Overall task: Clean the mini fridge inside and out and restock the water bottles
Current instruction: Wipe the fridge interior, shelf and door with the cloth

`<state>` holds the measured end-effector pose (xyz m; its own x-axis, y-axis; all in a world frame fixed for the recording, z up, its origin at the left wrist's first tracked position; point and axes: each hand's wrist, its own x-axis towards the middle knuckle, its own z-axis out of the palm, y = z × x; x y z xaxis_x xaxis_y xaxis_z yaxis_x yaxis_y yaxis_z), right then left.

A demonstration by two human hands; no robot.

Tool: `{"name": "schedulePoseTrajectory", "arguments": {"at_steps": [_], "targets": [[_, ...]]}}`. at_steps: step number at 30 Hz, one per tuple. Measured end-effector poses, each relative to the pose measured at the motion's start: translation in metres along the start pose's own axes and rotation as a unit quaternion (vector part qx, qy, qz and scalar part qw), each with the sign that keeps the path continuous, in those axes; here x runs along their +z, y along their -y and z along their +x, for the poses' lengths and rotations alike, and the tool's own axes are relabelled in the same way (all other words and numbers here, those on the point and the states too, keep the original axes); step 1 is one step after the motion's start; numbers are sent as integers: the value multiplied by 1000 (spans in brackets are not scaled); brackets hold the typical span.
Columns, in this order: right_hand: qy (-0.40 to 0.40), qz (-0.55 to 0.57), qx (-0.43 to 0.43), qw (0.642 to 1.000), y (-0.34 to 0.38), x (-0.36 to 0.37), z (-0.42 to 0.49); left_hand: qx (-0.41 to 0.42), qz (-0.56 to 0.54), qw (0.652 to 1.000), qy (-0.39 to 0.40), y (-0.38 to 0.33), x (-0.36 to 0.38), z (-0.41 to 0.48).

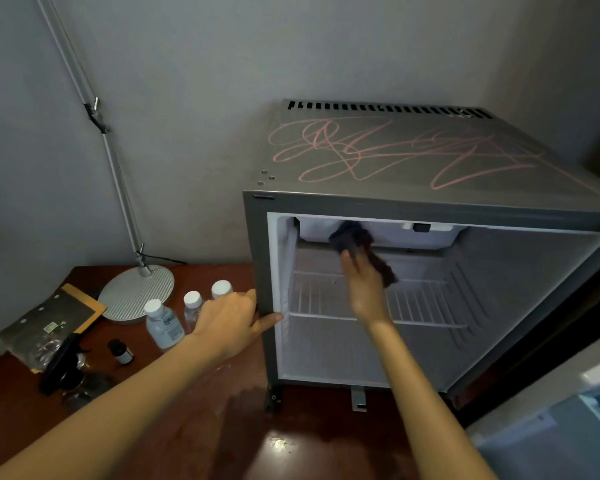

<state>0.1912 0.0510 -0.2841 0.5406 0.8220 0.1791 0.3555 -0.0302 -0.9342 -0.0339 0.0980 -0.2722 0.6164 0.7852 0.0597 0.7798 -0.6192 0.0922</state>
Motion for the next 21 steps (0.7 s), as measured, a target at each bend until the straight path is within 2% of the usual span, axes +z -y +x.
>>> {"name": "schedulePoseTrajectory", "arguments": {"at_steps": [1,3,4,6,11,15,18,21], "targets": [[55,-119,-42,991,-12,9,5,-3,2,1000,-1,1,2,0],[168,-315,-116,927,-36,33,10,-12,-9,1000,1,5,6,1],[198,-375,-108,899,-42,42,13,-17,-14,1000,3,5,6,1],[212,-395,-71,891,-34,50,21,-22,-14,1000,3,5,6,3],[221,-404,-115,880,-27,41,28,-18,-40,999,-7,7,10,2],[190,-437,-103,873,-43,14,34,-15,-46,999,-14,9,15,3],[172,-517,-90,833,-58,-37,39,-9,-40,999,-15,12,16,6],[147,-552,7,821,-70,-93,45,-6,-50,999,-6,11,16,6]]}}
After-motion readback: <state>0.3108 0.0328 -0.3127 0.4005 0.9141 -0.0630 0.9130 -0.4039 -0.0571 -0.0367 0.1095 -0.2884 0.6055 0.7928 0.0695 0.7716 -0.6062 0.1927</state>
